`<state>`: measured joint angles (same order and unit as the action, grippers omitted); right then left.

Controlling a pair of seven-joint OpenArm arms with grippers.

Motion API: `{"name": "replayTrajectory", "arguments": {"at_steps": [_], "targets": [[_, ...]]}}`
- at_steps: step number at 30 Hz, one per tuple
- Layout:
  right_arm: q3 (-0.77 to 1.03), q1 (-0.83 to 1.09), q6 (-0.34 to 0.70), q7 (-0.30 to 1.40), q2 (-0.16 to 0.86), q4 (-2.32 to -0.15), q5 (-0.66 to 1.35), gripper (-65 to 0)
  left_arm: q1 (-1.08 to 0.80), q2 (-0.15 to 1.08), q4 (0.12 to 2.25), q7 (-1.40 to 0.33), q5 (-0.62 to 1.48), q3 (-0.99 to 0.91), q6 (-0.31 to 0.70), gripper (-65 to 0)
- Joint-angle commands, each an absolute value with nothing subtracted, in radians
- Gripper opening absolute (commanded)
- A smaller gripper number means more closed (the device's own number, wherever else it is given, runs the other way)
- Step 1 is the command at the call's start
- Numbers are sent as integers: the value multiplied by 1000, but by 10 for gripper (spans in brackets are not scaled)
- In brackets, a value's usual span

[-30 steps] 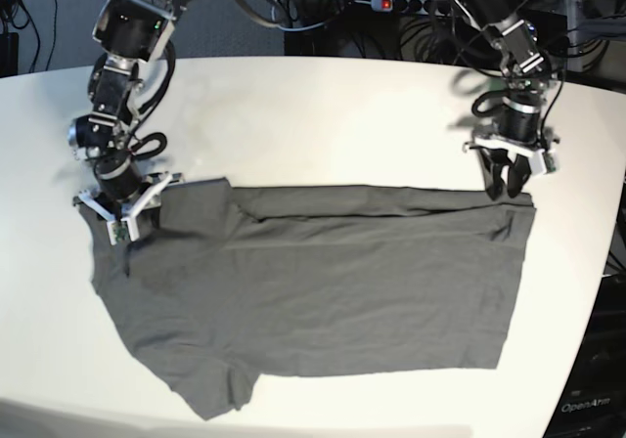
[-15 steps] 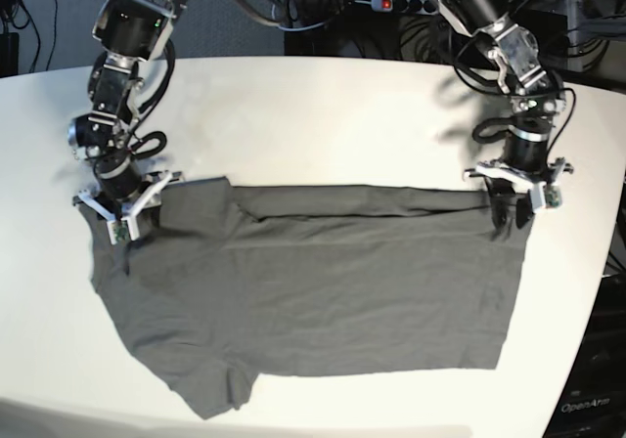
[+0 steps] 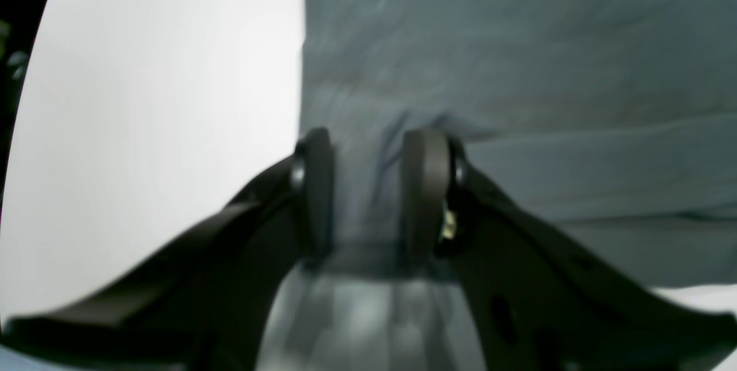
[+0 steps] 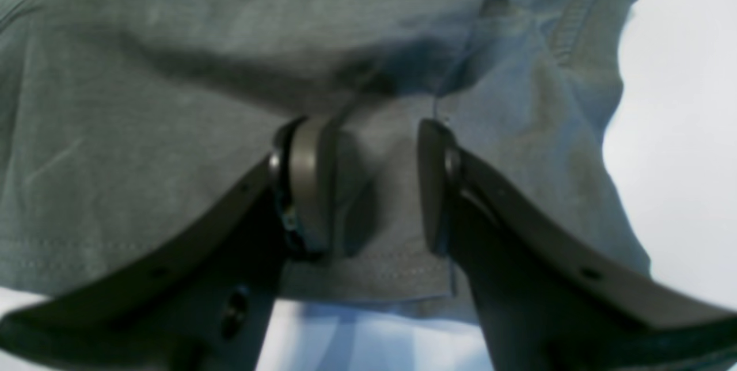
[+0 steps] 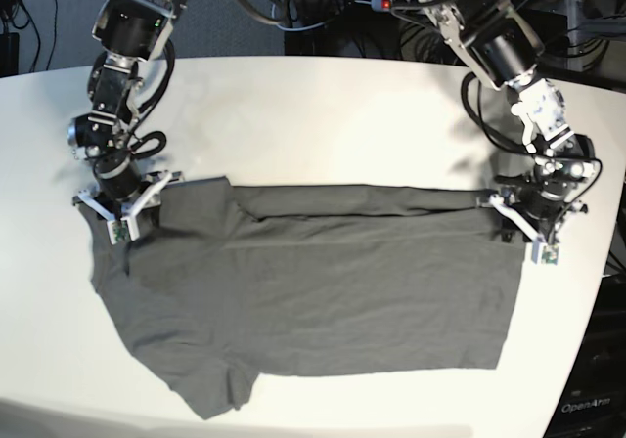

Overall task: Fold the T-shirt properly
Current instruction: 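Pull the shirt edge with both grippers toward the robot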

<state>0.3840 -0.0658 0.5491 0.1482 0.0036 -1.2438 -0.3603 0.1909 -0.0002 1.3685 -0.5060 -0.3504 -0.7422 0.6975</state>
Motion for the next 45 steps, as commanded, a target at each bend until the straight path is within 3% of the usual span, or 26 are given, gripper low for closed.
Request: {"name": "replayTrajectory", "arguments": {"at_steps": [1, 9, 22, 30, 45], "targets": [[381, -71, 555, 183, 12, -1248, -389, -411, 202, 8, 1380, -495, -340, -740, 698, -437], [381, -70, 555, 183, 12, -1250, -389, -411, 229, 13, 1342, -593, -346, -740, 698, -437], [381, -42, 555, 182, 22, -1254, -389, -411, 217, 33, 1253, -599, -351, -742, 698, -438], [387, -4, 555, 183, 28, -1274, -389, -411, 113, 22, 1331, -604, -351, -740, 698, -439], [390, 199, 555, 312, 7, -1558, -389, -411, -65, -51, 1514, -595, -349, -739, 698, -439]]}}
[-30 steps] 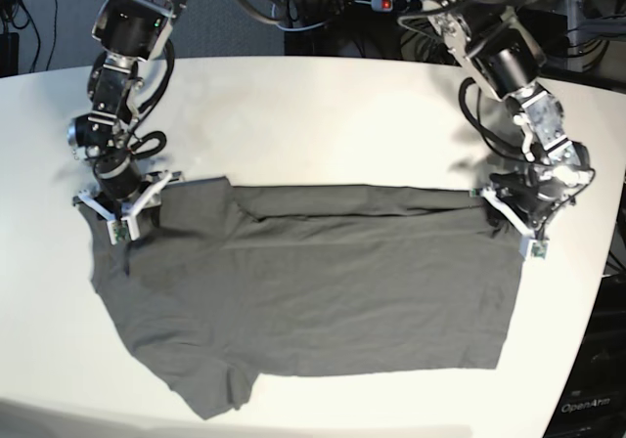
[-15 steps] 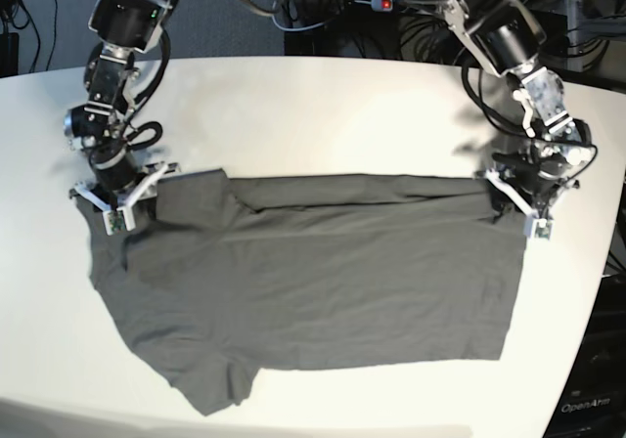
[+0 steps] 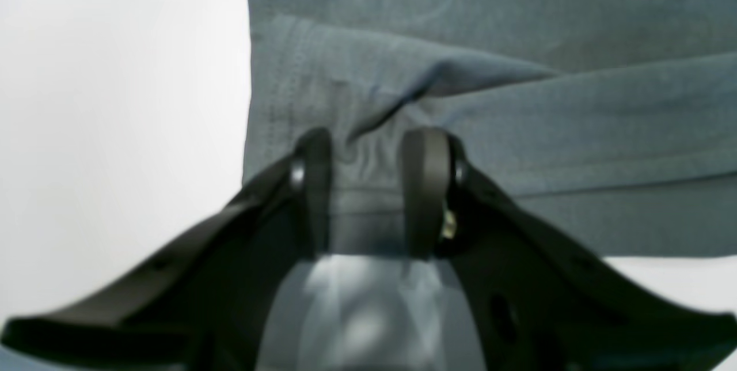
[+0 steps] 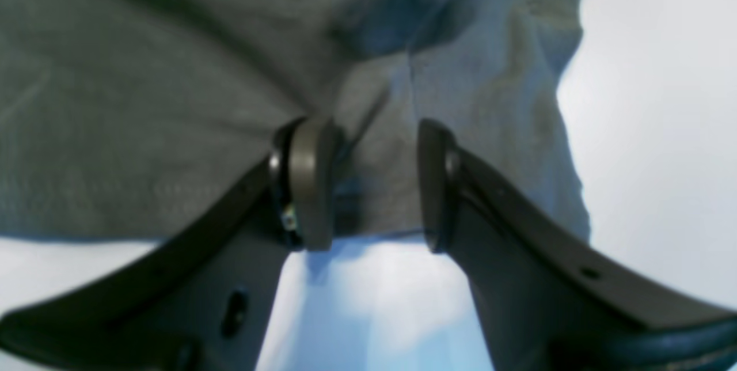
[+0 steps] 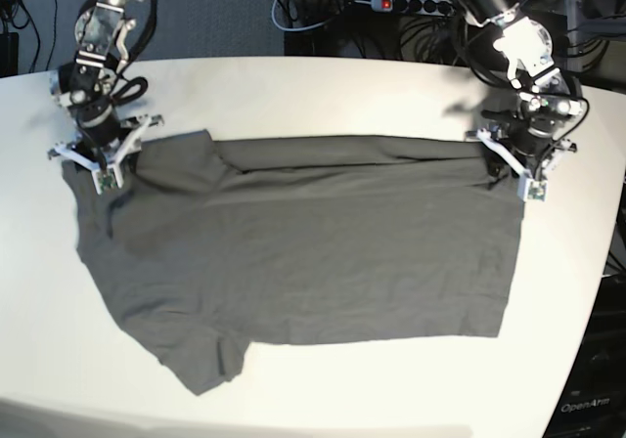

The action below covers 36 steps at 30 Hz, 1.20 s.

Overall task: Fold the T-shirt properly
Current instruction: 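Pull the shirt edge with both grippers toward the robot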

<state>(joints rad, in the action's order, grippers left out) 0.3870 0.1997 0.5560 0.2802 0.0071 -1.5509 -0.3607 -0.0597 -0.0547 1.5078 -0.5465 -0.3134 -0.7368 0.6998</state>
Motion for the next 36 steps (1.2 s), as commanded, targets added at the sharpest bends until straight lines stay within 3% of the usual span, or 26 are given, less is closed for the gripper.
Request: {"name": "replayTrajectory", "arguments": {"at_steps": [1, 9, 36], "targets": [[392, 213, 555, 312, -2, -1572, -389, -411, -71, -51, 1514, -595, -348, -739, 698, -439], [423, 300, 555, 312, -68, -1639, -389, -411, -120, -51, 1517, -593, -346, -736, 698, -439], [542, 404, 555, 303, -97, -1647, -389, -412, -292, -74, 1675, -516, -341, -687, 698, -439]]}}
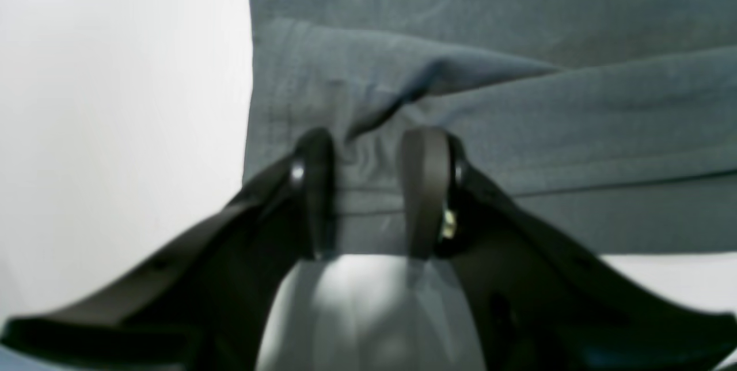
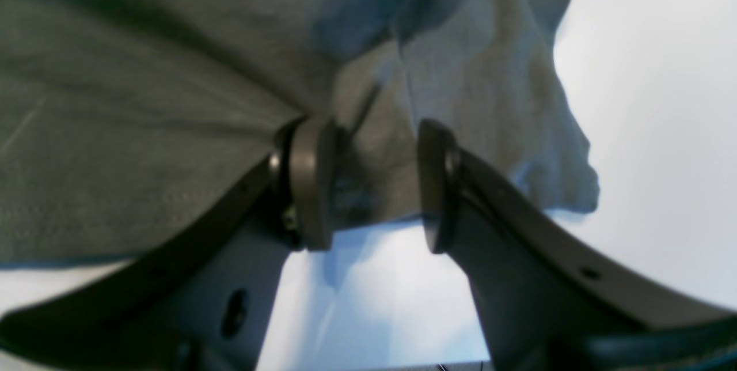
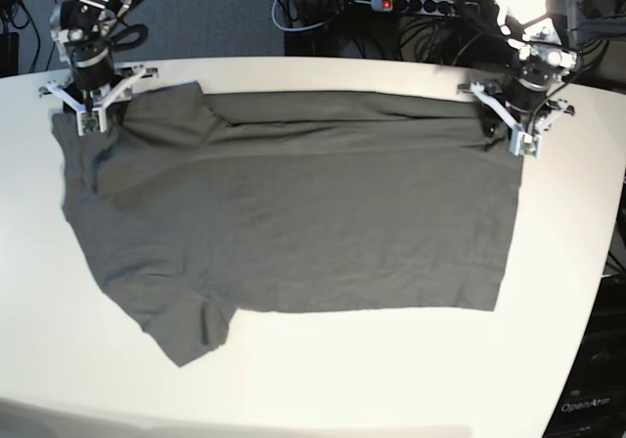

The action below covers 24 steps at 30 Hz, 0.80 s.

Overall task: Fold the T-shirt properly
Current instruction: 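Pull the shirt edge with both grippers toward the robot, then open both grippers and lift them off the shirt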

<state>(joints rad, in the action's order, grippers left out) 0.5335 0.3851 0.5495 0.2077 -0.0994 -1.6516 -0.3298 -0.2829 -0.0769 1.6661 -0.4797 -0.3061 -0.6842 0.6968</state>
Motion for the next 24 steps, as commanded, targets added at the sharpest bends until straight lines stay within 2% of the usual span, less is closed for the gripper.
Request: {"name": "replayTrajectory", "arguments": {"at_steps": [1, 14, 24], "targets": [[544, 404, 555, 303, -97, -1661, -389, -412, -291, -74, 1678, -516, -341, -690, 698, -439], [539, 412, 556, 305, -122, -1827, -387, -412, -248, -71, 1687, -526, -341, -690, 698, -437], [539, 381, 556, 308, -122, -1900, -386, -411, -245, -114, 1886, -530, -343, -691, 698, -436]]}}
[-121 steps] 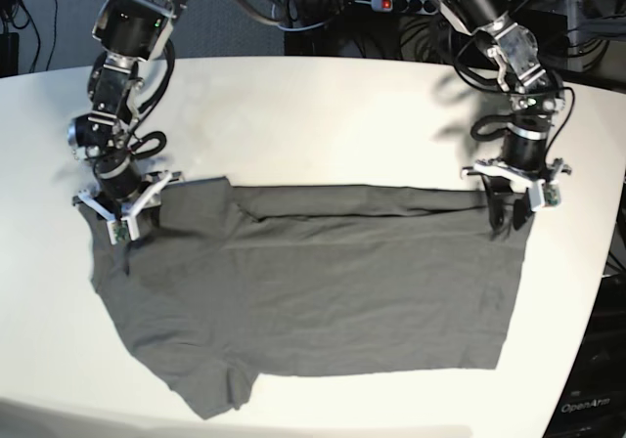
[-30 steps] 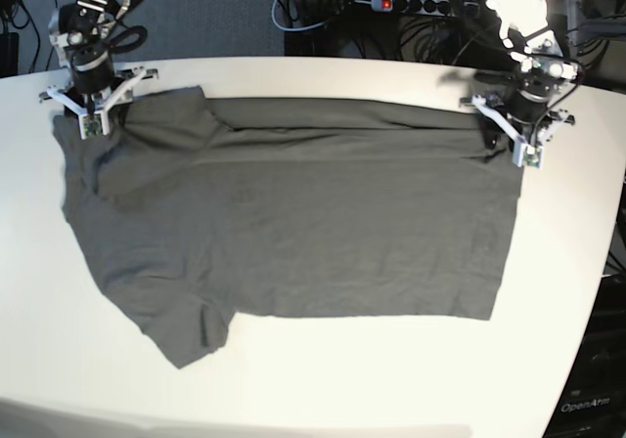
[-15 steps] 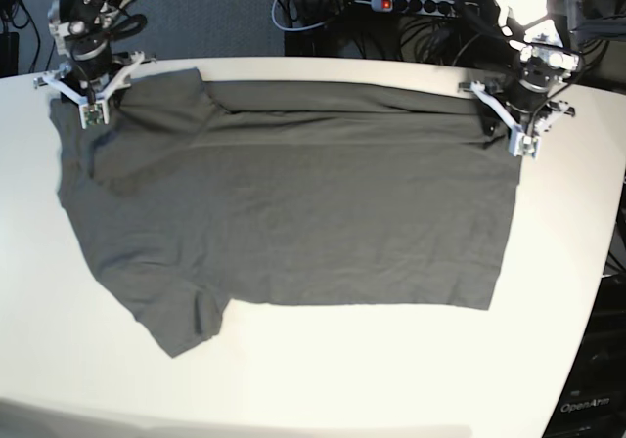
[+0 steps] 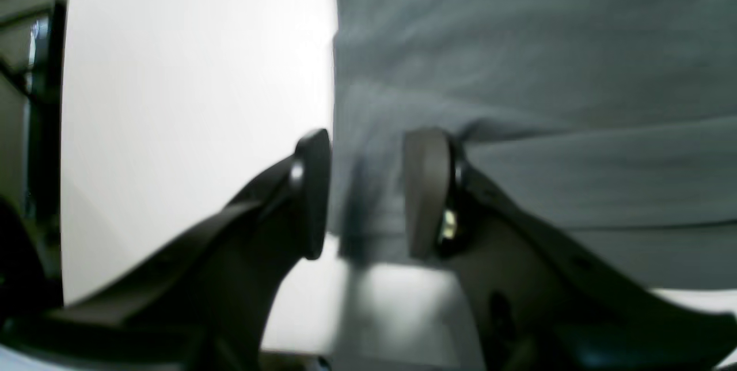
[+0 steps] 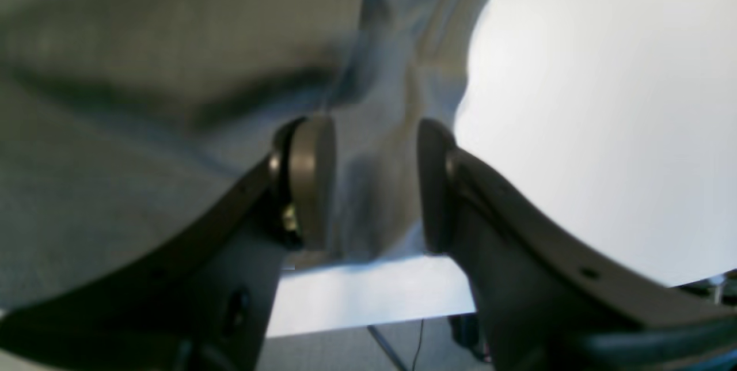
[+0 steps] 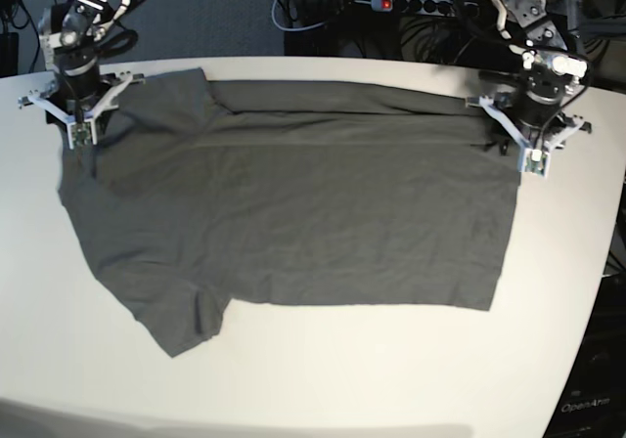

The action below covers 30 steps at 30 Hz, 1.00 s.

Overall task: Fold the T-shirt properly
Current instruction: 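Open both grippers and lift them off the shirt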

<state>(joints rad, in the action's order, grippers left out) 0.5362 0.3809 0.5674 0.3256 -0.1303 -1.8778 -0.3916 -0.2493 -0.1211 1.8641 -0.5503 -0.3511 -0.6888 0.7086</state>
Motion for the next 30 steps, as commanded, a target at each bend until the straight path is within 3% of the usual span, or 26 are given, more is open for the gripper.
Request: {"name": "replayTrajectory", "arguments": {"at_steps": [1, 9, 12, 16, 23, 30], "targets": [[539, 381, 556, 309, -122, -1913, -386, -411, -245, -116, 1905, -535, -343, -693, 698, -434], [602, 292, 559, 315, -114, -1919, -389, -403, -150, -48, 1939, -746, -275, -719, 698, -434], [631, 259, 585, 315, -68, -1911, -386, -409, -142, 12, 1936, -766, -240, -714, 698, -436], [670, 200, 677, 325, -47, -1886, -383, -408, -136, 28, 1929, -734, -200, -734, 698, -436], [754, 145, 682, 341, -50, -1834, -383, -403, -114, -18, 1882, -561, -205, -872, 698, -436], [748, 194, 682, 461, -119, -1848, -381, -408, -179, -45, 1817, -427, -216, -909, 698, -436]]}}
